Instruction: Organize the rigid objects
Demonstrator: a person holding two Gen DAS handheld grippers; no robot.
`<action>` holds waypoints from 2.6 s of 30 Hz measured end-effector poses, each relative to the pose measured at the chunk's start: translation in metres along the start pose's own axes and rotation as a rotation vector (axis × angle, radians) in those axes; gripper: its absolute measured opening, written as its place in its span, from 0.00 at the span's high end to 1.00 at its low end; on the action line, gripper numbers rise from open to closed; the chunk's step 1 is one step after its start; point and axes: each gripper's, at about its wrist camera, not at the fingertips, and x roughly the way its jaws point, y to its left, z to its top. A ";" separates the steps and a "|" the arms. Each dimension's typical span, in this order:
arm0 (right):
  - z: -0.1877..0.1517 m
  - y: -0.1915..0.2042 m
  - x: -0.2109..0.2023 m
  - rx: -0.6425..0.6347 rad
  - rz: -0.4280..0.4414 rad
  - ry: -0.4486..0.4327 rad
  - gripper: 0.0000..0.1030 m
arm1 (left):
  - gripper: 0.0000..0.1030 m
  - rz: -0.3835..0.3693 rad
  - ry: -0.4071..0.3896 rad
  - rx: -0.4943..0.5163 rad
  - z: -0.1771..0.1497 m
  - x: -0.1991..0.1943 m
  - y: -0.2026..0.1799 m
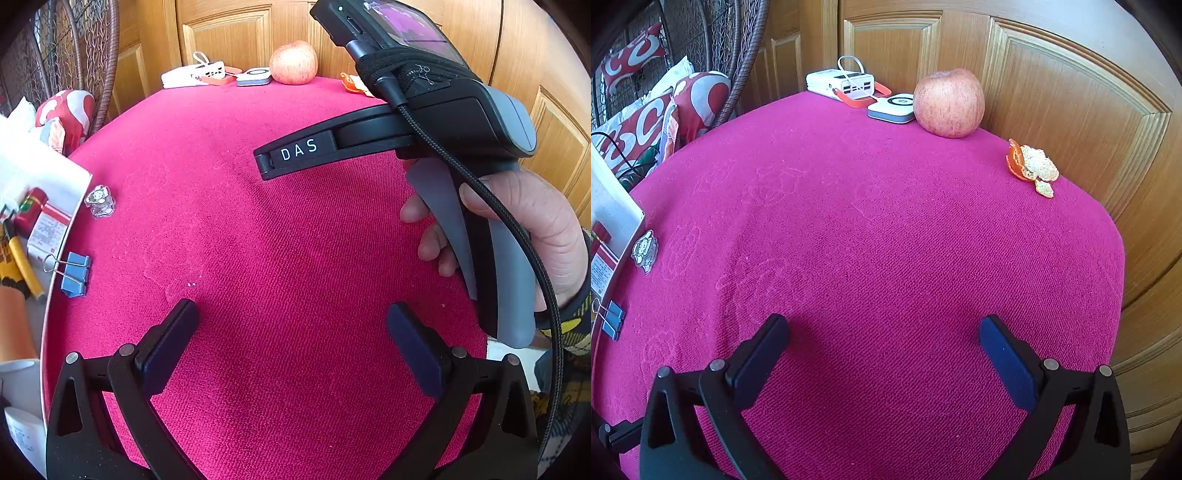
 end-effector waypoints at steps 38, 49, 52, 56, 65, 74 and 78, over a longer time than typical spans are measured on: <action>0.000 0.000 -0.001 0.000 0.000 0.001 0.00 | 0.00 -0.002 -0.001 -0.002 -0.001 0.000 0.000; 0.000 0.000 -0.001 0.000 0.000 0.001 0.00 | 0.00 -0.002 -0.003 -0.002 -0.002 -0.001 0.000; 0.000 0.001 -0.001 0.000 0.000 0.001 0.00 | 0.00 -0.002 -0.003 -0.002 -0.002 -0.001 0.000; 0.000 0.001 -0.001 0.000 0.000 0.001 0.00 | 0.00 -0.002 -0.003 -0.002 -0.002 -0.001 0.000; 0.000 0.001 -0.001 0.000 0.001 0.000 0.00 | 0.00 -0.002 -0.003 -0.002 -0.002 -0.001 0.000; 0.000 0.001 -0.001 0.000 0.000 0.001 0.00 | 0.00 -0.001 -0.003 -0.002 -0.002 -0.001 0.000; 0.000 0.001 -0.001 0.000 0.000 0.000 0.00 | 0.00 -0.001 -0.003 -0.002 -0.002 -0.001 0.000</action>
